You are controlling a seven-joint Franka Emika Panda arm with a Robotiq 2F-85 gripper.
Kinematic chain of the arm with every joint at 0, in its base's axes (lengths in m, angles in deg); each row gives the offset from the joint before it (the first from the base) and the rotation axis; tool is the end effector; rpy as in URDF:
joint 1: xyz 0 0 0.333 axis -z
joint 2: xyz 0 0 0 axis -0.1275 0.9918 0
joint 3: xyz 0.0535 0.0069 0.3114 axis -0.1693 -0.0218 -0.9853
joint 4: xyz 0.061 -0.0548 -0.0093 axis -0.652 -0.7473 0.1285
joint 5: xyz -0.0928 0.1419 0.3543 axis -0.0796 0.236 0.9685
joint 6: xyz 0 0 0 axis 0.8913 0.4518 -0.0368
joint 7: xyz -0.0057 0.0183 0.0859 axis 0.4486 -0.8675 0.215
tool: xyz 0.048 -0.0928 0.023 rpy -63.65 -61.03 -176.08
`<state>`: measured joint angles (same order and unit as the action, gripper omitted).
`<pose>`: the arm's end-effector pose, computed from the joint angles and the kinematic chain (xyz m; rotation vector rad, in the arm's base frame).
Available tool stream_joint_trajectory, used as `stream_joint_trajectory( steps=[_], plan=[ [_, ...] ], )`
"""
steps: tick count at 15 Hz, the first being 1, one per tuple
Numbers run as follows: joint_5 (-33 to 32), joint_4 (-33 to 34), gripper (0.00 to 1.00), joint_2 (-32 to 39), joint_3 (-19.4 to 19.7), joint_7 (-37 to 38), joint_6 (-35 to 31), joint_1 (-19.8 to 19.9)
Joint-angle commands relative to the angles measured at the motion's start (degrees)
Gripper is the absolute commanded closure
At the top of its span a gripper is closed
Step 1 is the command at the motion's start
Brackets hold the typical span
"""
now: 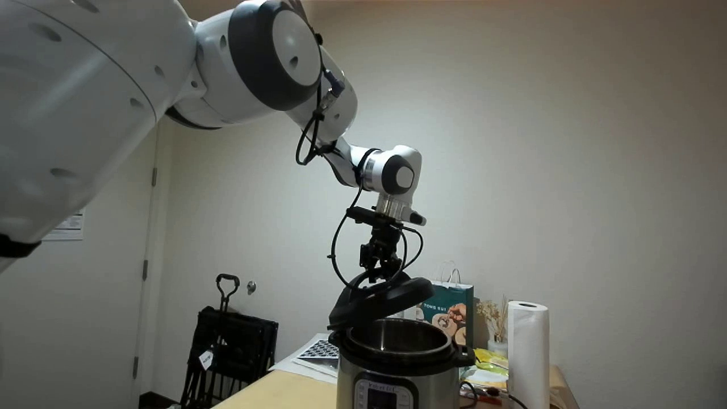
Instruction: Take the lid off of the rice cooker
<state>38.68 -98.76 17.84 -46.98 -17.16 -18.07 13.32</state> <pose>0.6943 -0.0698 0.4316 -2.8261 0.5942 0.0430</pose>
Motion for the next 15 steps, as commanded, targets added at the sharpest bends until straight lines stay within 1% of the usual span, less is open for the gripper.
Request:
stream_joint_trajectory(
  steps=[1, 4, 7, 15],
  plan=[
    [1.02, 0.82, 1.00, -1.92, -1.20, -2.73, 0.21, -0.39],
    [0.07, 1.89, 1.00, -1.33, -1.93, -3.41, 0.81, -1.56],
    [-2.00, 3.45, 1.00, 0.17, -2.54, -4.11, 2.11, -3.70],
    [-14.26, 8.20, 1.00, 5.09, -2.93, -3.65, 5.81, -11.96]
  ],
)
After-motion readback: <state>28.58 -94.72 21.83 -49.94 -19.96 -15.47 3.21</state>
